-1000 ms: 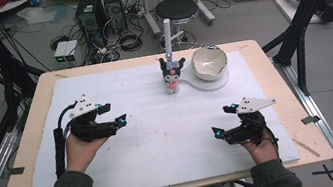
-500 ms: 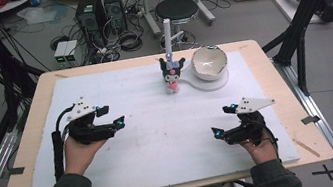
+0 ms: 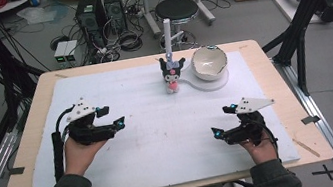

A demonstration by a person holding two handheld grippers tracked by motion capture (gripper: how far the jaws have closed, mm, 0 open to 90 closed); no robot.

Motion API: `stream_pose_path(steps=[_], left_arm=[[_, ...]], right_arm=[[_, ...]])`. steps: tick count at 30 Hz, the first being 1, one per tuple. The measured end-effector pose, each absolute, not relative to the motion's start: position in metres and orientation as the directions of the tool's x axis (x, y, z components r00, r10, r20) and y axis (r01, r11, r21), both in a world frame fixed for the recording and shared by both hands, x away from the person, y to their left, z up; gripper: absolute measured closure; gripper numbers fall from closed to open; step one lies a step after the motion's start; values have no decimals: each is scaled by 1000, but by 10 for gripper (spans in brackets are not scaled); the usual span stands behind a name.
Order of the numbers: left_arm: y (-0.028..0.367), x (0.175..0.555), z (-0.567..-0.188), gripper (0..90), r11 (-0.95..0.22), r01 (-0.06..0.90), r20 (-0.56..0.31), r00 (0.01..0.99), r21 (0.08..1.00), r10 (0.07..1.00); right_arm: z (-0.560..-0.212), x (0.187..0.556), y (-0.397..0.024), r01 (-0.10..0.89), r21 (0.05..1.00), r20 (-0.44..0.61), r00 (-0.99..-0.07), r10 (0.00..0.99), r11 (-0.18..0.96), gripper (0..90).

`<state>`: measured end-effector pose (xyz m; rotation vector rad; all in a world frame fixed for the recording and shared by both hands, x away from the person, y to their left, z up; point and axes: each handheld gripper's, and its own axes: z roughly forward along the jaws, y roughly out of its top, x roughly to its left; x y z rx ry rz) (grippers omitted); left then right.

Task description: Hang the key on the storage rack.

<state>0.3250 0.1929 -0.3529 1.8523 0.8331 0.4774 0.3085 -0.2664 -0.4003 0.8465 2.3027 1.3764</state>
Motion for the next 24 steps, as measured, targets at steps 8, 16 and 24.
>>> stream_pose_path(steps=[8, 16, 24], left_arm=[[195, 323, -354, 302, -254, 331, -45, 683, 909, 729], [197, 319, -356, 302, -257, 329, -41, 682, 909, 730], [199, 316, -357, 303, -249, 325, -44, 682, 912, 730]], right_arm=[[-400, 308, -267, 322, 877, 23, -771, 637, 358, 107], [-401, 309, -266, 323, 876, 23, -770, 638, 358, 107], [-400, 309, -266, 320, 876, 21, -771, 637, 360, 107]])
